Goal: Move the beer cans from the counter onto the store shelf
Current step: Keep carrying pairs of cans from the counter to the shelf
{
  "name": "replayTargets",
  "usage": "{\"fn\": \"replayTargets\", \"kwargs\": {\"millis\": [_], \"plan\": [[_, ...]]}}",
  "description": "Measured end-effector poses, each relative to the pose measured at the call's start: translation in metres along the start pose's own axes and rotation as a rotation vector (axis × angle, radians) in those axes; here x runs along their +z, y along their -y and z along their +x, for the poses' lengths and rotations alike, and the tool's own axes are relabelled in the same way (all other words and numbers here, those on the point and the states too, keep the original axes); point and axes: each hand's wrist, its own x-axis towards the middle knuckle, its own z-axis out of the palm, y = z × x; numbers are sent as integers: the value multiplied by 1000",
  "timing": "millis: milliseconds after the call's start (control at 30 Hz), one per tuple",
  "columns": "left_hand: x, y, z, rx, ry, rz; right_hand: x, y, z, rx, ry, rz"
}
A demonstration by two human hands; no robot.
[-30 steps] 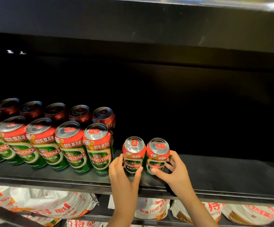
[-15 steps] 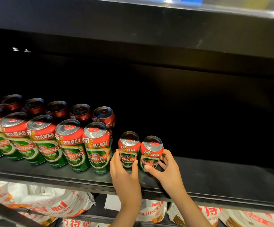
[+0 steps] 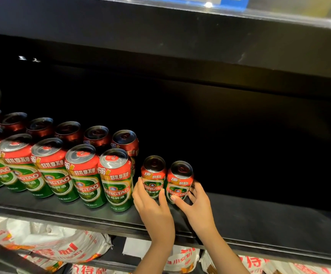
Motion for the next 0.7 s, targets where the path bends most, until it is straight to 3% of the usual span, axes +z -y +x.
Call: {"fn": "replayTargets", "kwargs": {"millis": [700], "plan": [[14, 0, 13, -22, 16, 136, 8, -4, 16, -4, -40, -115]]}}
